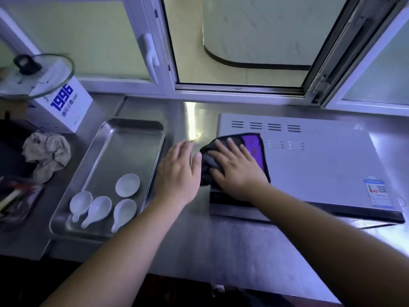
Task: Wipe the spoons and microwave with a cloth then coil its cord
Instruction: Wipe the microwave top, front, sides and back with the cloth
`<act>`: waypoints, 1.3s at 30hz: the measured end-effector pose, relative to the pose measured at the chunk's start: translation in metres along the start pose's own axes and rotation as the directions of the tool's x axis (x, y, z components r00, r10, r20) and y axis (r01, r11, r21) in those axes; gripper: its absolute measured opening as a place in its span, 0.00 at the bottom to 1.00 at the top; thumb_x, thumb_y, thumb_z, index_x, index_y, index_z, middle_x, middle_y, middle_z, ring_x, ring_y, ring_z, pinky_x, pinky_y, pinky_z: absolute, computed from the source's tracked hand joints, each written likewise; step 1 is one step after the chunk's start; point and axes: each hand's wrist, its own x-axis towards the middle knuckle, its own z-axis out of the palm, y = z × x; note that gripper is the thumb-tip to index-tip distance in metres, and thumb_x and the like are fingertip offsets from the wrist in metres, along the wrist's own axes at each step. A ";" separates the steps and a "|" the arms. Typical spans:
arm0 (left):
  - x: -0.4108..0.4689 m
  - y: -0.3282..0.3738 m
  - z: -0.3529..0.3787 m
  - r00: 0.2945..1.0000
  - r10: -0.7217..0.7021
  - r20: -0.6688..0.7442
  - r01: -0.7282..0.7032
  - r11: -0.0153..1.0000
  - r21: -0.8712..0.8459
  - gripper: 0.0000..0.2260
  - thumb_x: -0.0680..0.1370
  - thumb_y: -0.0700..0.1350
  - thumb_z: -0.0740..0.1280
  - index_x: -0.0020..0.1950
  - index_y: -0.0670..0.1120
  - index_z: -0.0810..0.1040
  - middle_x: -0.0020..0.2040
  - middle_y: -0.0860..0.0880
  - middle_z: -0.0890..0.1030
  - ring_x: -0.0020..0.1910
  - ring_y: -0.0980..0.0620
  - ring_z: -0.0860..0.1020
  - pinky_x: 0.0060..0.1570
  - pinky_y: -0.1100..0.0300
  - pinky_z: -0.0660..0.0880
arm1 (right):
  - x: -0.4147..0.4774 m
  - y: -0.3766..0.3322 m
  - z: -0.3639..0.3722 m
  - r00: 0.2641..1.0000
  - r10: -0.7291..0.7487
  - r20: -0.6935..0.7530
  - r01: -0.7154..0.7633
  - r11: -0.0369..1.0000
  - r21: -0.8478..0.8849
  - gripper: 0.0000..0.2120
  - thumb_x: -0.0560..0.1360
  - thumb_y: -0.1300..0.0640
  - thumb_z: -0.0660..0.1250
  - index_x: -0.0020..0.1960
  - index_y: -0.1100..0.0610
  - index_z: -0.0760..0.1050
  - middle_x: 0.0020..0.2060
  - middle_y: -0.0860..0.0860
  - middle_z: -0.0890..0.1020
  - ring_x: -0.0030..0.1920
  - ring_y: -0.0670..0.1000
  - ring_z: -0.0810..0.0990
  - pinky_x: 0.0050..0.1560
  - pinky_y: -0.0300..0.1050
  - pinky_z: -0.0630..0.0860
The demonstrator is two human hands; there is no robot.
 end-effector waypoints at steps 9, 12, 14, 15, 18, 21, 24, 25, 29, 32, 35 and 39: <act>0.009 0.048 0.021 0.990 0.129 0.063 -0.129 0.992 -0.011 0.28 0.84 0.60 0.46 0.76 0.48 0.71 0.76 0.48 0.71 0.76 0.47 0.68 0.72 0.46 0.68 | -0.088 0.052 0.006 0.999 0.054 -0.008 -0.054 0.995 -0.088 0.29 0.84 0.39 0.46 0.83 0.41 0.47 0.82 0.40 0.43 0.82 0.46 0.39 0.80 0.49 0.39; 0.011 0.068 0.030 0.977 0.194 0.083 -0.192 0.981 -0.039 0.29 0.84 0.60 0.46 0.76 0.47 0.71 0.75 0.48 0.72 0.75 0.47 0.69 0.72 0.47 0.68 | -0.108 0.087 -0.002 0.984 0.174 -0.032 -0.176 0.980 -0.093 0.29 0.82 0.37 0.44 0.83 0.39 0.46 0.82 0.38 0.43 0.82 0.45 0.39 0.81 0.51 0.42; 0.013 0.079 0.037 0.968 0.223 0.112 -0.218 0.974 -0.056 0.29 0.83 0.60 0.45 0.77 0.47 0.70 0.76 0.48 0.71 0.76 0.47 0.68 0.72 0.46 0.68 | -0.119 0.110 -0.009 0.966 0.254 -0.051 -0.257 0.962 -0.087 0.31 0.80 0.35 0.41 0.82 0.39 0.48 0.82 0.38 0.45 0.82 0.45 0.40 0.81 0.50 0.43; 0.014 0.084 0.041 0.964 0.237 0.121 -0.231 0.971 -0.058 0.30 0.83 0.60 0.45 0.77 0.47 0.70 0.76 0.48 0.71 0.76 0.47 0.68 0.73 0.46 0.68 | -0.123 0.121 -0.012 0.956 0.286 -0.064 -0.291 0.954 -0.072 0.32 0.79 0.35 0.41 0.82 0.39 0.49 0.82 0.38 0.46 0.82 0.44 0.41 0.81 0.49 0.43; 0.012 0.099 0.050 0.955 0.255 0.153 -0.252 0.967 -0.041 0.30 0.82 0.61 0.45 0.78 0.48 0.69 0.78 0.49 0.69 0.77 0.48 0.66 0.74 0.48 0.66 | -0.129 0.152 -0.022 0.921 0.380 -0.087 -0.383 0.924 -0.024 0.31 0.80 0.35 0.45 0.82 0.38 0.50 0.82 0.37 0.47 0.82 0.44 0.43 0.81 0.48 0.43; 0.010 0.109 0.058 0.949 0.248 0.192 -0.249 0.968 -0.020 0.31 0.81 0.62 0.44 0.78 0.50 0.67 0.79 0.50 0.67 0.79 0.49 0.64 0.74 0.48 0.64 | -0.120 0.177 -0.029 0.878 0.471 -0.092 -0.472 0.881 0.005 0.29 0.82 0.38 0.49 0.82 0.38 0.49 0.82 0.37 0.47 0.82 0.44 0.42 0.81 0.48 0.42; 0.006 0.112 0.065 0.952 0.222 0.208 -0.228 0.974 0.003 0.29 0.82 0.61 0.45 0.79 0.50 0.66 0.80 0.51 0.65 0.78 0.49 0.64 0.74 0.48 0.65 | -0.100 0.202 -0.039 0.836 0.537 -0.112 -0.536 0.843 0.035 0.29 0.82 0.39 0.48 0.82 0.40 0.51 0.82 0.40 0.48 0.82 0.46 0.44 0.81 0.50 0.42; 0.005 0.111 0.068 0.955 0.206 0.216 -0.212 0.977 0.007 0.28 0.83 0.60 0.46 0.79 0.50 0.66 0.80 0.51 0.65 0.79 0.50 0.64 0.74 0.48 0.64 | -0.091 0.210 -0.044 0.822 0.558 -0.117 -0.556 0.830 0.050 0.29 0.82 0.39 0.47 0.82 0.41 0.51 0.83 0.40 0.48 0.83 0.47 0.44 0.81 0.51 0.42; -0.001 0.109 0.072 0.964 0.149 0.220 -0.161 0.986 0.038 0.28 0.82 0.60 0.47 0.78 0.50 0.68 0.79 0.50 0.67 0.78 0.49 0.66 0.73 0.48 0.66 | -0.053 0.223 -0.059 0.766 0.636 -0.088 -0.625 0.770 0.126 0.31 0.81 0.40 0.46 0.83 0.44 0.50 0.83 0.43 0.48 0.83 0.51 0.42 0.81 0.55 0.41; -0.002 0.111 0.073 0.973 0.117 0.199 -0.131 0.990 0.059 0.30 0.81 0.61 0.46 0.77 0.49 0.69 0.78 0.49 0.69 0.77 0.48 0.67 0.72 0.47 0.67 | -0.041 0.215 -0.057 0.794 0.603 -0.081 -0.594 0.797 0.105 0.32 0.81 0.39 0.46 0.83 0.45 0.49 0.83 0.44 0.47 0.83 0.52 0.41 0.81 0.55 0.40; -0.003 0.121 0.075 0.978 0.094 0.188 -0.110 0.991 0.073 0.31 0.81 0.61 0.46 0.77 0.48 0.69 0.78 0.48 0.69 0.77 0.46 0.67 0.71 0.47 0.66 | -0.052 0.208 -0.051 0.889 0.452 -0.077 -0.450 0.892 0.043 0.32 0.81 0.37 0.47 0.83 0.45 0.49 0.83 0.43 0.47 0.83 0.51 0.42 0.81 0.55 0.42; -0.006 0.142 0.082 0.974 0.098 0.207 -0.115 0.991 0.074 0.32 0.81 0.62 0.44 0.78 0.49 0.68 0.80 0.49 0.66 0.78 0.47 0.65 0.73 0.47 0.65 | -0.095 0.198 -0.042 0.971 0.233 -0.052 -0.234 0.972 -0.030 0.32 0.81 0.36 0.48 0.83 0.43 0.52 0.83 0.43 0.49 0.83 0.49 0.43 0.81 0.53 0.44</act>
